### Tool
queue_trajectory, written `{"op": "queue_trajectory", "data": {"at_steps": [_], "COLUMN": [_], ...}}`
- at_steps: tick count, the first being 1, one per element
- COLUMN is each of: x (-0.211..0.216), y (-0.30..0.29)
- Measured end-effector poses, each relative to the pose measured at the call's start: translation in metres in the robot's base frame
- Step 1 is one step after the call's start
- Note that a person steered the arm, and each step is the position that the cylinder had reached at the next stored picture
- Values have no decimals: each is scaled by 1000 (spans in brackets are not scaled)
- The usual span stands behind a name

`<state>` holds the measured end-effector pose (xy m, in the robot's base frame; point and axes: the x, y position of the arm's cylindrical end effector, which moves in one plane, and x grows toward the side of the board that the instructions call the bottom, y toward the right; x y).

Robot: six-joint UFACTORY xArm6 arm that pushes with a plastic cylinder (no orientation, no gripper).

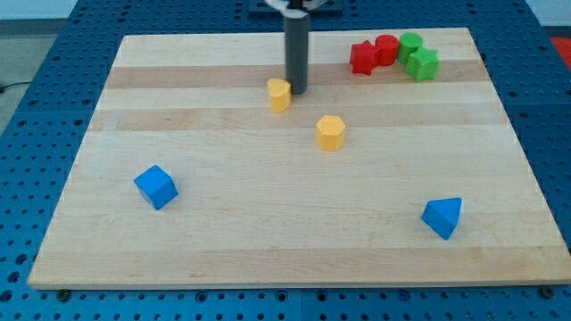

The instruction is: Push the yellow heart into the blue cube

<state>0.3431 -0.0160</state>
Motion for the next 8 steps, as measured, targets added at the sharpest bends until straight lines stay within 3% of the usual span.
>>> {"op": "queue_trajectory", "data": {"at_steps": [2,3,5,6,7,8], "x": [65,56,44,19,35,74], "y": [-91,-96,-193,-207,-235,-219]}}
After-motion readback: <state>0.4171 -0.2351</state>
